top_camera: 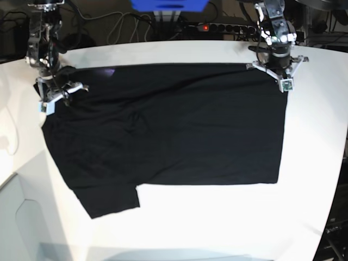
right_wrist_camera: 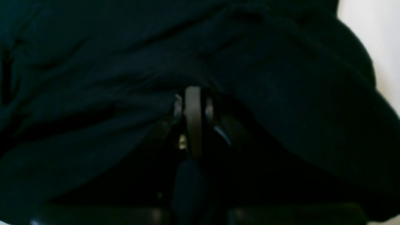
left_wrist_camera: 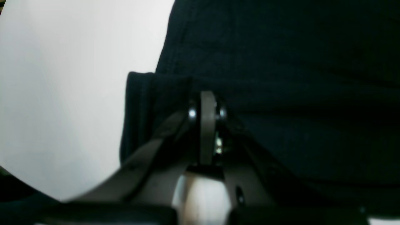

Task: Fold the T-shirt properly
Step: 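Pull both gripped shoulder edges toward the robot, flattening the shirt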

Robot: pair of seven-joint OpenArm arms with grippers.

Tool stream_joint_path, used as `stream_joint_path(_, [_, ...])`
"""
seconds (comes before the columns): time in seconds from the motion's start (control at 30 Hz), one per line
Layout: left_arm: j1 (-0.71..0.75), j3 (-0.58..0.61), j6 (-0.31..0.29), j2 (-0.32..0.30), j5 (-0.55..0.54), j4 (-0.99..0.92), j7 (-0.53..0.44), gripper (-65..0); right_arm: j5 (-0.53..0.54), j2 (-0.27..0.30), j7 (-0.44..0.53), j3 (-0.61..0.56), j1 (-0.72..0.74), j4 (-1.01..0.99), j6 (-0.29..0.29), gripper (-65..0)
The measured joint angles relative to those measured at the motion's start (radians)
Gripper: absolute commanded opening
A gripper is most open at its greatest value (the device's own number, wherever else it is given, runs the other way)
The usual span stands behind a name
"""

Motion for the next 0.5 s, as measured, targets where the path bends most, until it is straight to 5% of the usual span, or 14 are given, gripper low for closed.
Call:
stream_joint_path(0.23, [0.055, -0.003, 0.000, -0.045, -0.158, 0.002, -0.006, -63.8, 0.014, -0.003, -0.005, 0.039, -0.048, 0.020, 0.000, -65.0])
stream_joint_path(0.5, [0.097, -0.004, 0.000, -0.044, -0.188, 0.009, -0.026, -63.8, 0.014, -0.002, 0.005, 0.041, -0.067, 0.025, 0.000, -65.0])
